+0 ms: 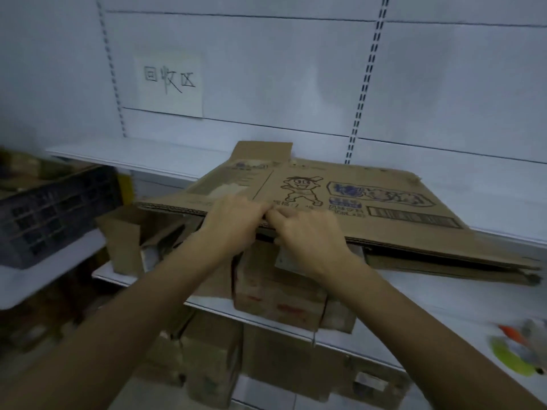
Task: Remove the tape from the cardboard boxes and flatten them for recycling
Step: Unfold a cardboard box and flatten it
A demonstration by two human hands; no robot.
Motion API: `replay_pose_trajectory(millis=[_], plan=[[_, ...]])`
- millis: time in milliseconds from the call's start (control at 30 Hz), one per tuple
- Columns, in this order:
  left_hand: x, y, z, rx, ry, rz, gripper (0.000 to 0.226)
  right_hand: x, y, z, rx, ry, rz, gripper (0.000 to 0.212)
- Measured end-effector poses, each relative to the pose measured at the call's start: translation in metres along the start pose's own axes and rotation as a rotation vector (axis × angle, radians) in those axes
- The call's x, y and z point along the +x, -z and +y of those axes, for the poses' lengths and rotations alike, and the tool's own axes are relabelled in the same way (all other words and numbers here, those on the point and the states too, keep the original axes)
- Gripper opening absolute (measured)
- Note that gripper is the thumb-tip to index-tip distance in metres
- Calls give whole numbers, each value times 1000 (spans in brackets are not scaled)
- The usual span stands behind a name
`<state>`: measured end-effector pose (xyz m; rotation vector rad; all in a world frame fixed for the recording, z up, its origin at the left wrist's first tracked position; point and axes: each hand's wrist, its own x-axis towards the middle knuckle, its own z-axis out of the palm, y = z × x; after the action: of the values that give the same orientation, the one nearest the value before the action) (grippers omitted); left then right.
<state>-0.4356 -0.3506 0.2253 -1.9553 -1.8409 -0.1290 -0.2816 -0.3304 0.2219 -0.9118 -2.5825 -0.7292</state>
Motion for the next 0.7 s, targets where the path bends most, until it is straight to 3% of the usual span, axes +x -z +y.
replay_pose_trajectory(millis=[133,267,367,500,700], plan=[[-21,-7,-46,-5,22,15,53,-6,3,6,20,-39,-84,97],[-47,-16,-105,14,127,-28,55,-30,16,50,-68,-88,-228,110],[-52,-27,-147,71,231,-82,57,-30,17,68,-72,-128,-332,99],[-50,-40,-207,67,312,-142,56,2,-7,43,49,-120,-103,62],[-57,-83,-316,12,283,-92,56,76,-45,-44,152,-78,74,66]])
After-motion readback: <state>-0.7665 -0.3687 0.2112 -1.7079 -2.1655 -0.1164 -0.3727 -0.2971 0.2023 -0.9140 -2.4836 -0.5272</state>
